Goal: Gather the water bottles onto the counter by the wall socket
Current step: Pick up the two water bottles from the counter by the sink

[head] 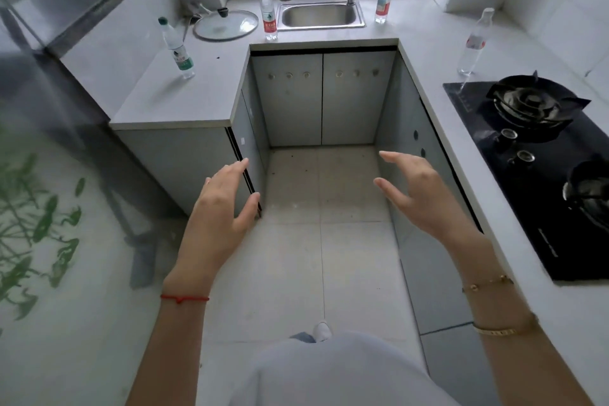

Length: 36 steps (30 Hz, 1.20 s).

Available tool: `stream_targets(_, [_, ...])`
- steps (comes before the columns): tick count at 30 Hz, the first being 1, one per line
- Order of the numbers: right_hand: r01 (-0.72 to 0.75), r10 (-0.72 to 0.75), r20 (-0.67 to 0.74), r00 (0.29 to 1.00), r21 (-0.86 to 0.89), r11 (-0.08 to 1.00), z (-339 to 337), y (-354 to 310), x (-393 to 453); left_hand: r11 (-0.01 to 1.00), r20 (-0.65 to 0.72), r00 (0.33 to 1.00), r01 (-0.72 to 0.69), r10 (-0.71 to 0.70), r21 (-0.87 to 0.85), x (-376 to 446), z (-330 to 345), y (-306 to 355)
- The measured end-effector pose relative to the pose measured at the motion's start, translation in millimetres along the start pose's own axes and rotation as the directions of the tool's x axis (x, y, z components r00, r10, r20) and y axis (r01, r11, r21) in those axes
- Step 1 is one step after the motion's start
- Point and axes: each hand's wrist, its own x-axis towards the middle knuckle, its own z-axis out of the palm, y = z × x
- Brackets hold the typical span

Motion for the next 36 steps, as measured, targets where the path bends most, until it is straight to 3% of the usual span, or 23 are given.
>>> stream_targets(14, [-0.016,0.015,0.066,0.998,0.017,1.000,57.3,43.2,211.6,0.999,0.052,0.997,0.049,-0.048,-0.014,202.5,34.3,-61.6])
stream_targets(27, [0.200,-0.207,0.110,0.972,0.067,0.977,90.6,65.6,539.4,0.976,-0.157,0.967,0.211,-0.201,0.053,459.6,47.5,-116.8])
stream_targets(36, [0.293,-0.312,0.194,0.930,0.120,0.949,137.4,53.6,682.3,0.933,-0.215,0.915,0.358,-0.342,0.038,554.4,48.1,-166.3])
